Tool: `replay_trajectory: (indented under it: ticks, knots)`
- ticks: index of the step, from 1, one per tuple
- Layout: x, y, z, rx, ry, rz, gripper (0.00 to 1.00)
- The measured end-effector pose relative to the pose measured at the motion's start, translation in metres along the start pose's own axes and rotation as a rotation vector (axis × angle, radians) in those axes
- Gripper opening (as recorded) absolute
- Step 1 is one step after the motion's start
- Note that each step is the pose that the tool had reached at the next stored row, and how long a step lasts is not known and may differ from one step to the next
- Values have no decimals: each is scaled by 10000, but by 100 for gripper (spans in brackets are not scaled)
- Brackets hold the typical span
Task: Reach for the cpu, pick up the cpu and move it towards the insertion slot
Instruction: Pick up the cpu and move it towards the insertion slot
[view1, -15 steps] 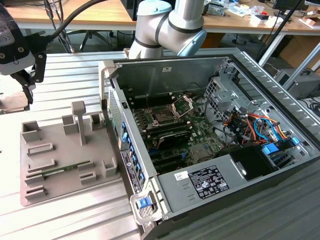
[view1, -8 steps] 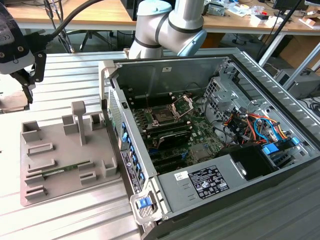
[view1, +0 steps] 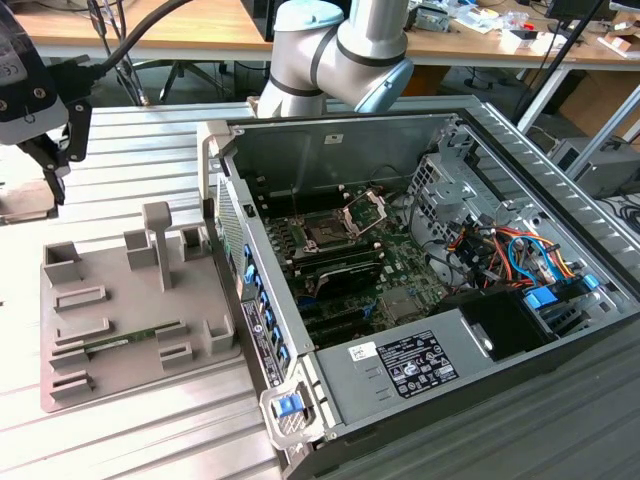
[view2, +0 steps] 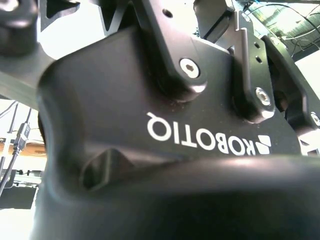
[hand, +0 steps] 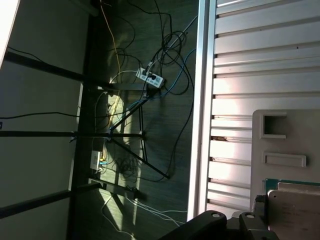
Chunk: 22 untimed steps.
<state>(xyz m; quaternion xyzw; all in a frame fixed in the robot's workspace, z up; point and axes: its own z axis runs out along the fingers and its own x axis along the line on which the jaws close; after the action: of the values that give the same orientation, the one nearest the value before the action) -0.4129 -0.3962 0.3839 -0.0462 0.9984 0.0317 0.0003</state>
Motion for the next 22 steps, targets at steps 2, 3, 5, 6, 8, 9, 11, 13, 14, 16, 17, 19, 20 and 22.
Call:
replay_trajectory:
  ticks: [2,3,5,6,8,9,11,13,14,16,17,19,20,22]
  knots:
    - [0,0,-4,0,0,0,54]
    - [0,0,-5,0,-1,0,54]
    - [0,1,-8,0,0,1,54]
    - [0,1,-11,0,0,1,54]
    - [0,1,-16,0,-1,1,54]
    - [0,1,-17,0,0,0,54]
    - [0,2,-23,-1,0,0,54]
    - [0,2,-33,0,0,1,54]
    - [0,3,-42,0,0,1,54]
    - [0,3,-44,-1,0,0,54]
    - [0,3,-47,0,0,1,54]
    - [0,3,-49,0,0,1,54]
    - [0,3,-52,0,0,1,54]
    - [0,4,-56,0,0,0,54]
